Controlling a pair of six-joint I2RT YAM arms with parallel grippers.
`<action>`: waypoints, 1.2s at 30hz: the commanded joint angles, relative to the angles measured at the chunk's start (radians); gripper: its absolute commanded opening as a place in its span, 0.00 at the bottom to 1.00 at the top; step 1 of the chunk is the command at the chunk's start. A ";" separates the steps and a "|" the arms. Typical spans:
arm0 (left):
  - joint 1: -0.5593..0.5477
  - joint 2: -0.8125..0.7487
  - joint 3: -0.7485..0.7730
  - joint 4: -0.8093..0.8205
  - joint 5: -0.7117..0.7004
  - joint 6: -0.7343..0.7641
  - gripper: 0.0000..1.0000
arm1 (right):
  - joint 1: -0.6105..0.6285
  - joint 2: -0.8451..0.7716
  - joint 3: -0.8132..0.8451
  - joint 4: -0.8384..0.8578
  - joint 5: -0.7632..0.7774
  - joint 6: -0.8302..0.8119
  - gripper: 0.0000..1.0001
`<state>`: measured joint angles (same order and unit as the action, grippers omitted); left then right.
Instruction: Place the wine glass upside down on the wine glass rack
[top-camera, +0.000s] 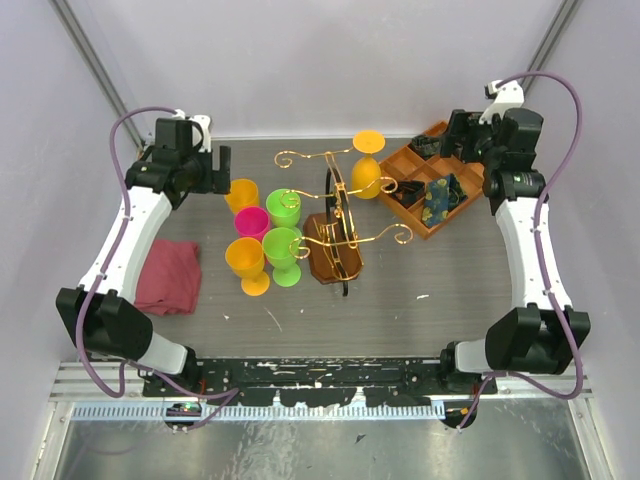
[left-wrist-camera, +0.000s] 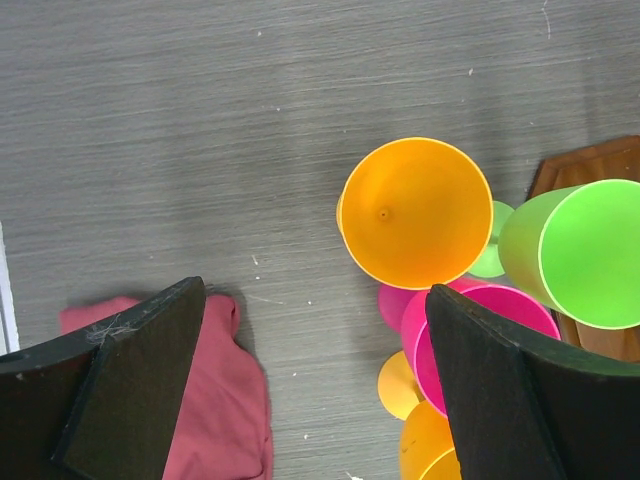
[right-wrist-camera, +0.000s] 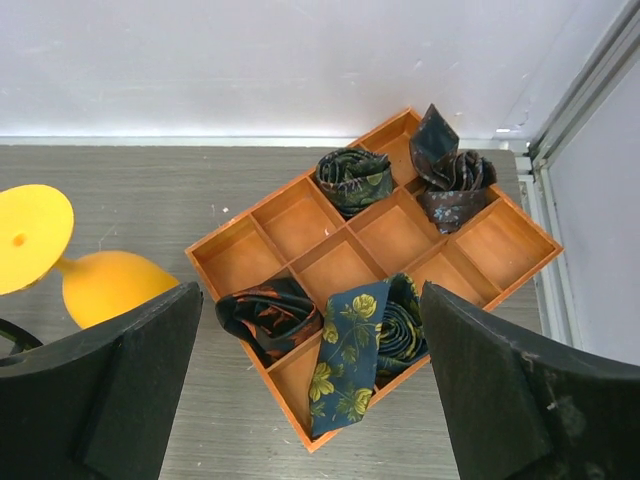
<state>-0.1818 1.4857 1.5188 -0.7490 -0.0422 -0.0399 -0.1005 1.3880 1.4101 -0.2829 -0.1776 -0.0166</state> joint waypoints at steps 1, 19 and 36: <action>0.012 -0.011 -0.003 -0.022 -0.015 -0.010 0.98 | -0.004 -0.087 0.034 0.002 0.046 -0.007 0.96; 0.012 0.180 0.018 0.074 0.010 -0.102 0.96 | -0.002 -0.114 0.035 -0.018 0.043 -0.031 0.95; 0.012 0.207 0.052 0.065 -0.049 -0.144 0.00 | -0.002 -0.111 0.043 -0.022 0.061 -0.056 0.93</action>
<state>-0.1730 1.7275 1.5204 -0.7002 -0.0475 -0.1650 -0.1005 1.3151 1.4101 -0.3305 -0.1268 -0.0555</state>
